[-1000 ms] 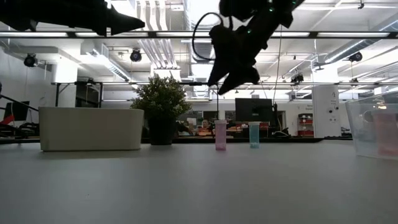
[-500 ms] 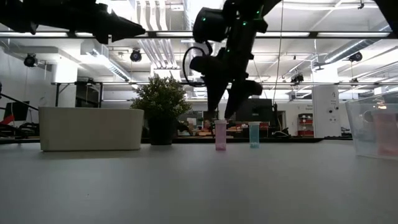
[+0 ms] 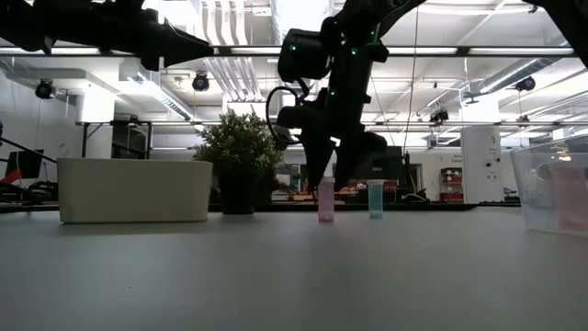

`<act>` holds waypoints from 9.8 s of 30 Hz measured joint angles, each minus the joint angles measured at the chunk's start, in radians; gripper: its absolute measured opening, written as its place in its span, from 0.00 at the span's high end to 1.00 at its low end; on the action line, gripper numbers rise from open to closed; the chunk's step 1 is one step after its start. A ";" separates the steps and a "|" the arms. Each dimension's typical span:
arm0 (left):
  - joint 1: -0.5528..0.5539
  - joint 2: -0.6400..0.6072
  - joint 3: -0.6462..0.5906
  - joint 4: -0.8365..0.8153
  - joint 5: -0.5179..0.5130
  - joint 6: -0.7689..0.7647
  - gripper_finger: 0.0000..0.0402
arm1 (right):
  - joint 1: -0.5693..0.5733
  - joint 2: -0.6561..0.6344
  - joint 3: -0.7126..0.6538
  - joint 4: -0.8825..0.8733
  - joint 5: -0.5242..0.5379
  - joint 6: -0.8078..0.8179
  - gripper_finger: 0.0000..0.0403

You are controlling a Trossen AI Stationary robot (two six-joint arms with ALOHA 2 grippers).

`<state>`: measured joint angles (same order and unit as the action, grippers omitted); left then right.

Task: Pick and place medicine bottles into bin by pill shape (circle, oval)
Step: Put the pink pill bottle into the transparent bin, then put the blue pill bottle into the transparent bin

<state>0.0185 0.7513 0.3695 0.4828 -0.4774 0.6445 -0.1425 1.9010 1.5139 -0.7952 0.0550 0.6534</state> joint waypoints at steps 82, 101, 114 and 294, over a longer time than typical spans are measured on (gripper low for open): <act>-0.001 0.006 -0.002 0.079 0.001 -0.012 0.55 | 0.948 -0.698 -0.376 -0.551 0.025 0.867 0.71; -0.001 0.008 -0.002 0.085 0.001 -0.012 0.55 | 1.046 -0.690 -0.610 -0.334 0.166 0.874 0.71; -0.001 0.008 -0.003 0.085 0.001 -0.012 0.55 | 1.048 -0.690 -0.698 -0.242 0.147 0.873 0.71; -0.001 0.008 -0.016 0.084 0.001 -0.028 0.55 | -0.215 -0.059 -0.062 -0.217 -0.033 -0.340 0.73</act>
<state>0.0174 0.7589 0.3538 0.5667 -0.4767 0.6163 -0.3576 1.8420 1.4521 -1.0122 0.0219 0.3138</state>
